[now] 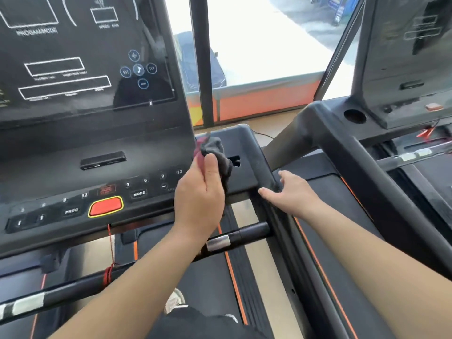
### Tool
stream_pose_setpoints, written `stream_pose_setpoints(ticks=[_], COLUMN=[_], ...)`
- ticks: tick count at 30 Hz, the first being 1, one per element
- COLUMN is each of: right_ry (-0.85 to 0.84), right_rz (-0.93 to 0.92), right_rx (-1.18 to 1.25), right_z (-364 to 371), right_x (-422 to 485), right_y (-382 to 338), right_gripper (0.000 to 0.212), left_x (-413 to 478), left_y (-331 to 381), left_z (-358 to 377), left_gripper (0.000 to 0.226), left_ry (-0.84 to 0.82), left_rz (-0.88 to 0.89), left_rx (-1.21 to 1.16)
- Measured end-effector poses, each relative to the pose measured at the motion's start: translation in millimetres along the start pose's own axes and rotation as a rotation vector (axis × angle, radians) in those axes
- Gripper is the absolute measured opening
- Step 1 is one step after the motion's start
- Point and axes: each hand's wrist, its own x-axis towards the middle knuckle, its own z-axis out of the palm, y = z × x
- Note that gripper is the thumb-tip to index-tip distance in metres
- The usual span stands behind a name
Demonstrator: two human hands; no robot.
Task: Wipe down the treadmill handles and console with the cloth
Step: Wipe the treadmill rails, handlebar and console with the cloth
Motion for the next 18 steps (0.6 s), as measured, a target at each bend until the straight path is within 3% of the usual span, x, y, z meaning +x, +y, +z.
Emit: stream_pose_setpoints(ticks=[3, 4, 6, 8, 14, 18], right_ry=[-0.021, -0.018, -0.017, -0.044, -0.101, -0.161], right_rz=[0.031, 0.033, 0.028, 0.043, 0.123, 0.154], right_rx=[0.023, 0.031, 0.022, -0.043, -0.266, -0.289], right_z=[7, 8, 10, 10, 5, -2], right_x=[17, 21, 32, 41, 64, 76], right_y=[-3, -5, -7, -9, -25, -30], right_gripper=[0.058, 0.056, 0.054, 0.058, 0.052, 0.060], left_x=[18, 23, 32, 47, 122, 177], left_y=[-6, -18, -44, -66, -77, -80], left_z=[24, 37, 60, 76, 101, 112], left_gripper=[0.048, 0.060, 0.069, 0.066, 0.071, 0.072], left_ry=[-0.140, -0.255, -0.529, -0.647, -0.669, -0.711], left_rz=[0.284, 0.308, 0.186, 0.116, 0.098, 0.096], left_rx=[0.464, 0.689, 0.972, 1.023, 1.031, 1.057])
